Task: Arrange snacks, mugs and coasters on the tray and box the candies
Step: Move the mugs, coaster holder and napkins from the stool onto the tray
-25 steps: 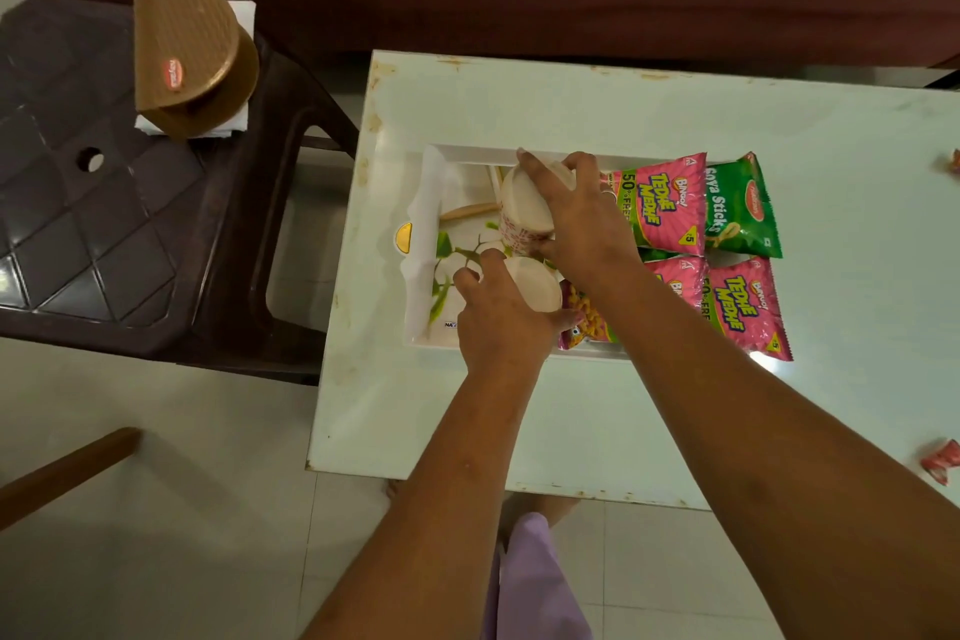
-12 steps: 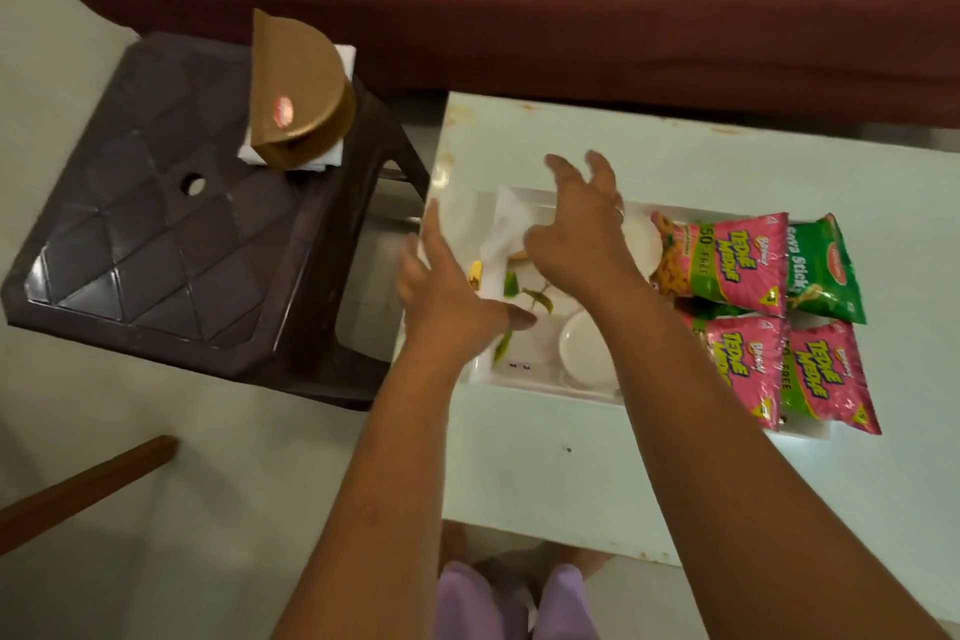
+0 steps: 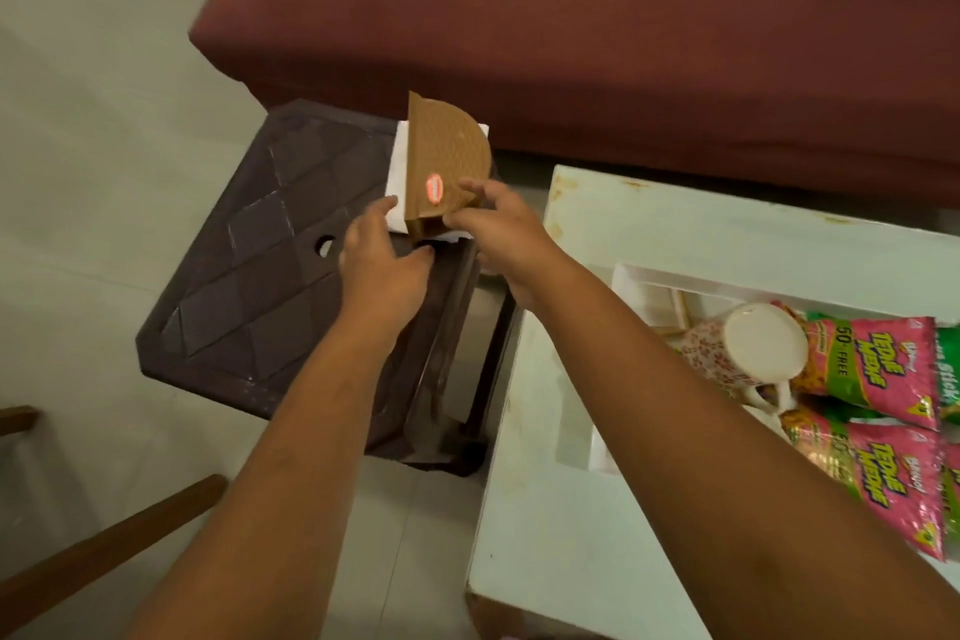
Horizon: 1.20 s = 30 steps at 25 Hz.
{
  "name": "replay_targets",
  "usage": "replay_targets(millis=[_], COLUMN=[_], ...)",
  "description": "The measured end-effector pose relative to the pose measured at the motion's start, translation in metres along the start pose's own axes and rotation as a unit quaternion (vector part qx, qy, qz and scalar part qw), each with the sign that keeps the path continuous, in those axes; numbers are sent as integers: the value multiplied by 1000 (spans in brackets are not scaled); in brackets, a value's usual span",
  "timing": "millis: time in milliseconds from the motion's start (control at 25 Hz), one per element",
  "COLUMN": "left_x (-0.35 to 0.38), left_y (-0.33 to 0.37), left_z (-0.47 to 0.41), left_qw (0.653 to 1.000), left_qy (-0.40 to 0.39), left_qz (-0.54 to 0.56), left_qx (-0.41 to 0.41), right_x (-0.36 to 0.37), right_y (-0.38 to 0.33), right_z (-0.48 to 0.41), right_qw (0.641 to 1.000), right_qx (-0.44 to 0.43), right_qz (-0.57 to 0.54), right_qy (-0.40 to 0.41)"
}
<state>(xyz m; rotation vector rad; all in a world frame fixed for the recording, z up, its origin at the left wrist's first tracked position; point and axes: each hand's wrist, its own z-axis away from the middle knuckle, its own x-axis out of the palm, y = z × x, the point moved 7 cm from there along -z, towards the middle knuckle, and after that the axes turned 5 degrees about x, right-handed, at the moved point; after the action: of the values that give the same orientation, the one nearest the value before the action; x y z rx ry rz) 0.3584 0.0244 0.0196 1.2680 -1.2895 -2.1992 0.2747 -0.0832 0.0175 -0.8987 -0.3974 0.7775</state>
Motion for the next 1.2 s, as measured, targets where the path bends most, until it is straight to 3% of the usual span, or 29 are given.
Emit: replay_targets(millis=[120, 280, 400, 520, 640, 720, 840, 1040, 1200], left_x=[9, 8, 22, 70, 136, 161, 176, 188, 197], left_y=[3, 13, 26, 44, 42, 26, 8, 4, 11], left_z=[-22, -32, -16, 13, 61, 85, 108, 114, 118], left_qw=[996, 986, 954, 921, 834, 866, 922, 915, 927], left_qy=[-75, -30, -46, -131, -247, -305, -353, -359, -350], left_qz=[48, 155, 284, 351, 429, 319, 101, 129, 69], left_qx=[10, -52, -83, -104, -243, -234, -120, -130, -118], right_x=[7, 2, -20, -48, -66, -78, -89, -87, -90], right_y=[-3, -10, -18, -11, 32, 73, 124, 169, 180], right_z=[-19, -19, 9, 56, 94, 106, 112, 106, 107], right_qw=[995, 985, 966, 911, 905, 912, 920, 934, 941], right_qx=[35, -7, -112, -152, -120, -64, 5, -19, -24], right_qz=[-92, -141, -45, 135, 163, 151, 175, 214, 188], right_qy=[19, 94, 228, 358, 375, 375, 352, 285, 281])
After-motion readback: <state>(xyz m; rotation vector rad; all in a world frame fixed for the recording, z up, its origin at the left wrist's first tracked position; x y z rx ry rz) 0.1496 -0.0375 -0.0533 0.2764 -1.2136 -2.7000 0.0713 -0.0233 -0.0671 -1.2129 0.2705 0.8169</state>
